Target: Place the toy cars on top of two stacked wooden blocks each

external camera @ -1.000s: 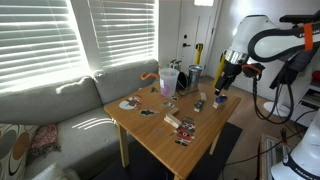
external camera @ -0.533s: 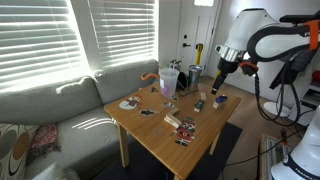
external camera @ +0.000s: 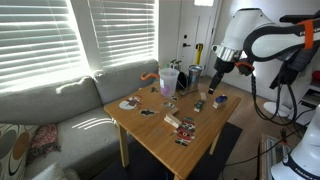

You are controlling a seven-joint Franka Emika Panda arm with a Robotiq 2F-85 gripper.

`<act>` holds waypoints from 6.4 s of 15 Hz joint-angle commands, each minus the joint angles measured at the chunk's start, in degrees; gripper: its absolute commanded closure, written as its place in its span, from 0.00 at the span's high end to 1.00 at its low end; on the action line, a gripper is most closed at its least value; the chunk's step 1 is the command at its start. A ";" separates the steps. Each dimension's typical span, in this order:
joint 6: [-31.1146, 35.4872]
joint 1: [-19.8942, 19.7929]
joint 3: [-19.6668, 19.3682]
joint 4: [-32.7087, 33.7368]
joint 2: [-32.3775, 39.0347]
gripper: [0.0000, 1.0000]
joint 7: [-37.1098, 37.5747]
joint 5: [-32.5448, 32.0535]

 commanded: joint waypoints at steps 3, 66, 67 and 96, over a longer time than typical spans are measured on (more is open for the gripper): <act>3.66 3.62 -2.02 -0.21 3.20 1.00 -9.47 1.60; 7.66 5.63 -3.08 2.94 16.47 0.61 -17.10 11.67; 7.57 5.59 -3.14 2.87 16.23 0.61 -17.20 11.62; 5.73 1.63 -10.70 1.41 10.31 0.61 -35.58 5.74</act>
